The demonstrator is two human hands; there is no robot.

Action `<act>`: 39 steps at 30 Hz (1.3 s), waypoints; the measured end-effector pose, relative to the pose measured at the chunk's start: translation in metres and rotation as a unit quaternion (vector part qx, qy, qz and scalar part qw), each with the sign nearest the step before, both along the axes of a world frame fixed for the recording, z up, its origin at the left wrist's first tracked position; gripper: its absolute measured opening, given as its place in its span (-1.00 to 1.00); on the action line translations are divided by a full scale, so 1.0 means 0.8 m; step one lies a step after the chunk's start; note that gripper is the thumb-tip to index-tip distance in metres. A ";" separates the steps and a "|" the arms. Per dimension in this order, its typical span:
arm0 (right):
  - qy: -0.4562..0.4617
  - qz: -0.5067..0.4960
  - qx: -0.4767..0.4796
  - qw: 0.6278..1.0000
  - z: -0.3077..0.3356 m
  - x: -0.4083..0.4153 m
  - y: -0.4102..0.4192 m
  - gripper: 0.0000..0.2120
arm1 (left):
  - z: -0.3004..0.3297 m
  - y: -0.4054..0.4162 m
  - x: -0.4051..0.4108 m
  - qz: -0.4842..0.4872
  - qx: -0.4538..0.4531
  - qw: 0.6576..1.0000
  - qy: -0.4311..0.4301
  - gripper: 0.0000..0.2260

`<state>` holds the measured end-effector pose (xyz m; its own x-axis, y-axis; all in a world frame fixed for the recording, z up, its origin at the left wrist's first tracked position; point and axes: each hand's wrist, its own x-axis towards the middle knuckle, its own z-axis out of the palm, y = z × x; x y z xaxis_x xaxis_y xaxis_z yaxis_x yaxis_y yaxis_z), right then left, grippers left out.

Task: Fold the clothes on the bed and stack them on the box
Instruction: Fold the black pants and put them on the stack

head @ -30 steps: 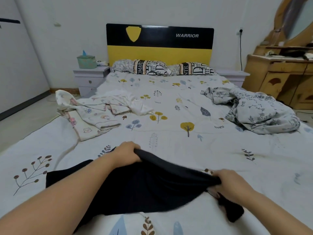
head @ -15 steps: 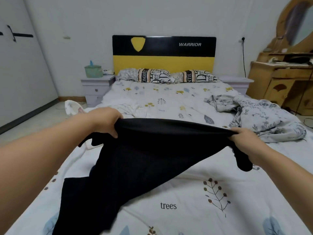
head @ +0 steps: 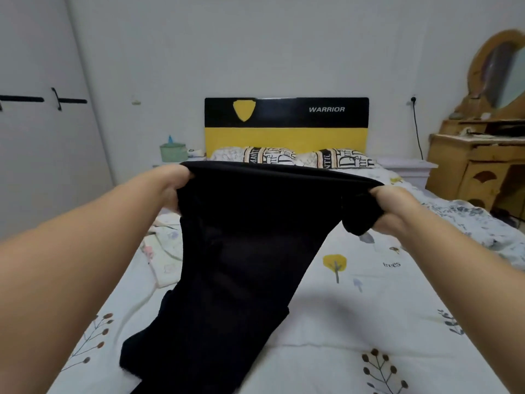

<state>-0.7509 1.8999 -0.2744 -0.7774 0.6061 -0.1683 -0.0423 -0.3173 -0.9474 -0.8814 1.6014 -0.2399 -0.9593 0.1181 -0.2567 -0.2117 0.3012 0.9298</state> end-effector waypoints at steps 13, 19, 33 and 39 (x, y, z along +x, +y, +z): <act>0.181 -0.093 0.300 0.932 0.068 -0.030 0.012 -0.64 | 0.022 0.040 -0.024 0.015 0.070 0.919 0.387 -0.55; -0.040 0.015 0.457 0.888 -0.094 0.041 0.016 -0.67 | -0.133 -0.008 -0.001 -0.140 -0.303 0.877 0.345 -0.58; -0.422 0.397 0.542 0.609 -0.212 0.155 0.006 -0.92 | -0.236 -0.037 0.116 -0.466 -0.578 0.670 -0.011 -0.74; -0.375 0.150 0.570 0.716 -0.224 0.109 -0.006 -0.74 | -0.245 -0.012 0.083 -0.213 -0.532 0.788 0.223 -0.79</act>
<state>-0.6633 1.8951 -0.4534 -0.8516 0.5062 -0.1362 0.5215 0.7915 -0.3189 -0.8148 1.5918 -0.4362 -0.9138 0.3992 -0.0751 0.3959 0.9166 0.0549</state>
